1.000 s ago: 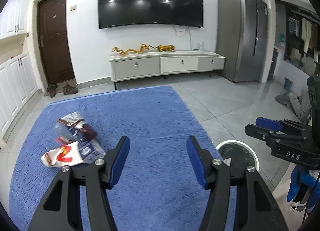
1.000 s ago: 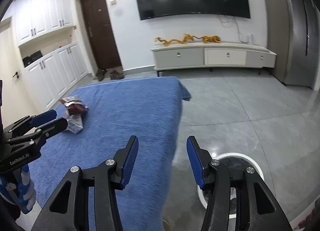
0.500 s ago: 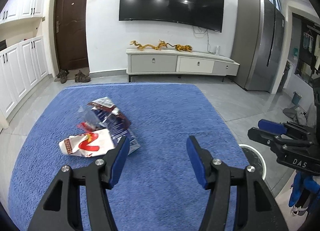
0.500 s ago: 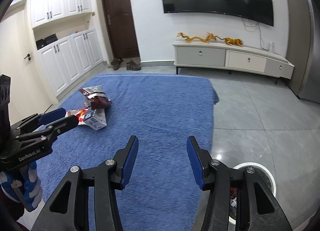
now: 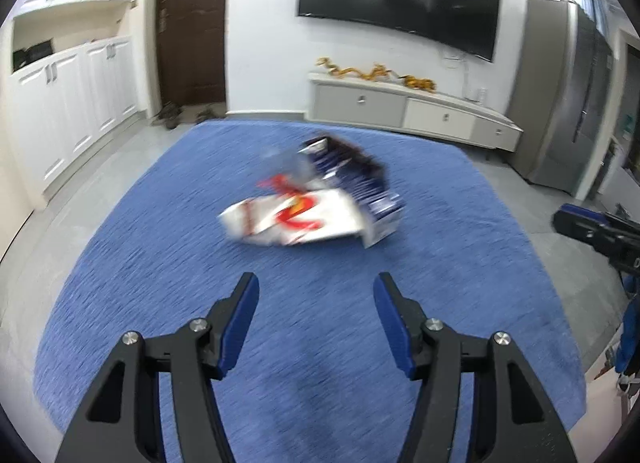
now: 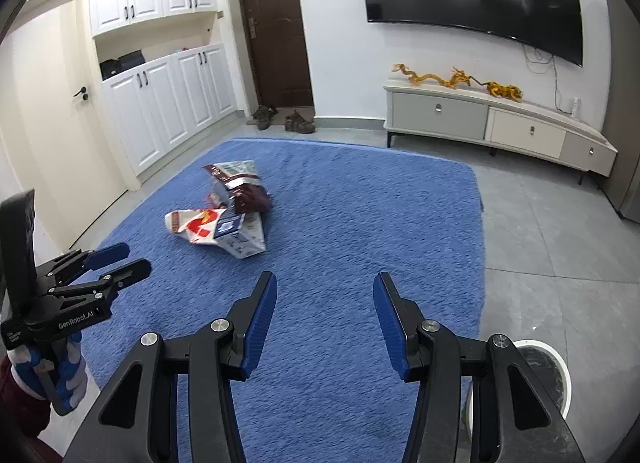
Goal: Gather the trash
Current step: 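Move both grippers back over the rug toward the remaining trash, then grasp the white-red bag with the left gripper while the right gripper grasps the blue milk carton, then carry the white-red bag and blue milk carton over the white bin with both grippers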
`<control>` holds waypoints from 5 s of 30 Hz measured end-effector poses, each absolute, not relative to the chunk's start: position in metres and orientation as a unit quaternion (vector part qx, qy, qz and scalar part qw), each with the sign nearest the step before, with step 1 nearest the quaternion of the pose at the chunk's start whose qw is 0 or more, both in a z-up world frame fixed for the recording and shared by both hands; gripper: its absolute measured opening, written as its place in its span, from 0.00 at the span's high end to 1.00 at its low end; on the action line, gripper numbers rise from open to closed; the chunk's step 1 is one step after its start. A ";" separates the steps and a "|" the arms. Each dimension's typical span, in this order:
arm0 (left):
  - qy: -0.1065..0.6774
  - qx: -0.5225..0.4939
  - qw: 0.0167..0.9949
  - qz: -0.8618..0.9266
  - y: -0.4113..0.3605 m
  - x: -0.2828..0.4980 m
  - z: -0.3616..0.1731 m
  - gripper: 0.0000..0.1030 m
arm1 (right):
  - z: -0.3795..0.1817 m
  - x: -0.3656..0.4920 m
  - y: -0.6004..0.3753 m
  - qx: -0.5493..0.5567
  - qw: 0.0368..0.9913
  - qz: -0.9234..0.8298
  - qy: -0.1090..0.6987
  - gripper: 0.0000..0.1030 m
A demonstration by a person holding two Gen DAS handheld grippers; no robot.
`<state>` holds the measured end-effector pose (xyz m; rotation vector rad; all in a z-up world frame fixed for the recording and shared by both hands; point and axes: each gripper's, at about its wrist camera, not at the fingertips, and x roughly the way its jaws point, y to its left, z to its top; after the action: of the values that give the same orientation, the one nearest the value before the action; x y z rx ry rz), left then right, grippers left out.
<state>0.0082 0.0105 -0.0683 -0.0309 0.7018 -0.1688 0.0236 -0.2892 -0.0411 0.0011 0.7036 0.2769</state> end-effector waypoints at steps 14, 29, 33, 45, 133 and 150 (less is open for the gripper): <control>0.309 -0.041 0.950 0.010 0.069 -0.065 -0.031 0.44 | -0.018 -0.034 -0.278 0.013 0.932 0.189 0.308 0.48; 0.333 -0.035 0.942 -0.004 0.056 -0.067 -0.027 0.33 | -0.011 -0.043 -0.253 -0.006 0.917 0.275 0.289 0.48; 0.350 -0.011 0.936 -0.028 0.050 -0.031 -0.038 0.33 | -0.020 -0.010 -0.233 -0.020 0.907 0.289 0.306 0.48; 0.371 0.057 0.918 -0.128 0.050 0.092 -0.065 0.33 | -0.063 0.122 -0.160 -0.009 0.878 0.326 0.350 0.48; 0.299 0.134 0.942 -0.067 -0.097 -0.065 -0.005 0.54 | -0.102 -0.002 -0.368 0.144 0.888 0.273 0.341 0.64; 0.283 0.167 0.938 -0.106 -0.165 -0.062 0.008 0.54 | -0.091 -0.030 -0.444 0.172 0.912 0.222 0.299 0.64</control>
<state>-0.0623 -0.1647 0.0085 0.3415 0.5784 -0.2172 -0.0302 -0.4437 -0.0908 0.3544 0.6172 0.4586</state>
